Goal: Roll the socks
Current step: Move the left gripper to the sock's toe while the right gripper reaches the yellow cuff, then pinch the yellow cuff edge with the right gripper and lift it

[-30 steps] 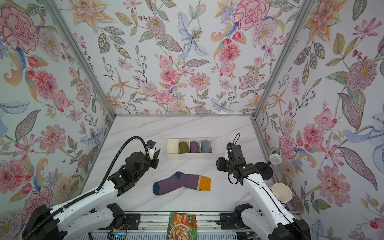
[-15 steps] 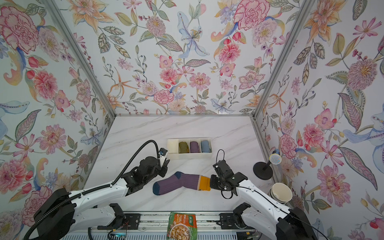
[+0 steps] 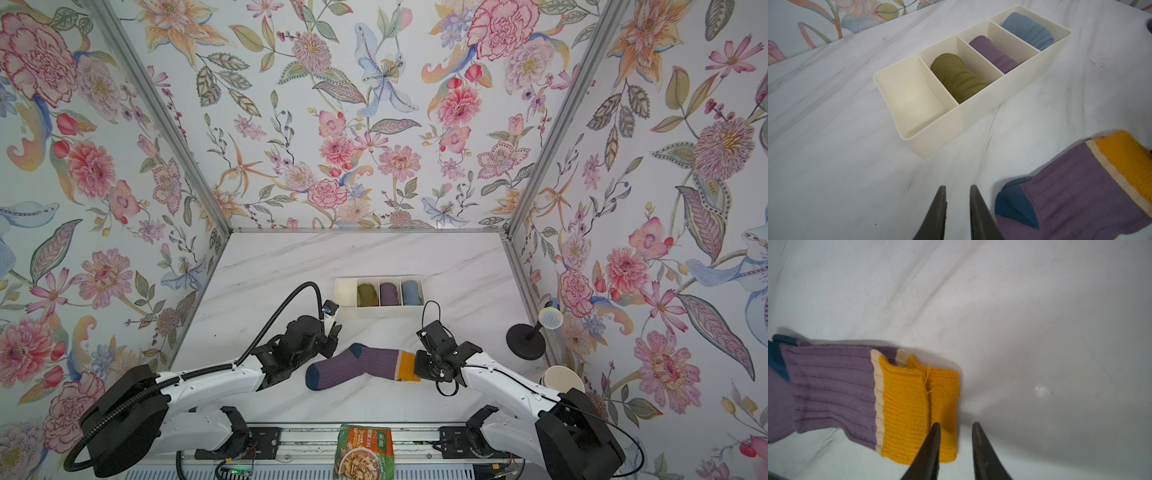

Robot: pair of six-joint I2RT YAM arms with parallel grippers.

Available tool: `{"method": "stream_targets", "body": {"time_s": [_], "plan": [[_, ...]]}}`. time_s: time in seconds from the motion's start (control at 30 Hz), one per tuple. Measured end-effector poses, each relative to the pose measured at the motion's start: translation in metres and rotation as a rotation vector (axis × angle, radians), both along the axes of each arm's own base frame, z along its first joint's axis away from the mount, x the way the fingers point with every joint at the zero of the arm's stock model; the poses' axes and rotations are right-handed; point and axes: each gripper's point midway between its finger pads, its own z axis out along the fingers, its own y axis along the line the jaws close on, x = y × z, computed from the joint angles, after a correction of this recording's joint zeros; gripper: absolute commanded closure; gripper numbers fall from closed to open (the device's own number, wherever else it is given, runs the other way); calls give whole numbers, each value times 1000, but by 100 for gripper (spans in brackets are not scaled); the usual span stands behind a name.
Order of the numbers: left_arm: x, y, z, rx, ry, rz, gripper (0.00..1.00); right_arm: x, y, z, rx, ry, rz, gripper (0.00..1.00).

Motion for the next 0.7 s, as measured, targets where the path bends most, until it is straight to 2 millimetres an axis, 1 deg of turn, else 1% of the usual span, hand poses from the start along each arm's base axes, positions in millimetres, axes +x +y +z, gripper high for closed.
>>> {"method": "stream_targets", "body": {"time_s": [0.2,0.27,0.33,0.47,0.67,0.7], "plan": [[-1,-2,-4,3,11,-10,78,3,2,-4,0,1,0,75],[-1,-3,-6,4,15,-13,79,5,4,-4,2,-3,1,79],[-1,-3,-8,8,18,-13,79,6,5,-5,4,-6,1,88],[-1,-3,-11,16,26,-13,80,8,6,-6,6,-7,-3,90],[1,-5,-12,17,27,-13,80,10,6,-6,9,-13,-5,100],[1,-5,-11,16,26,-13,80,10,6,-6,7,-16,-1,100]]}}
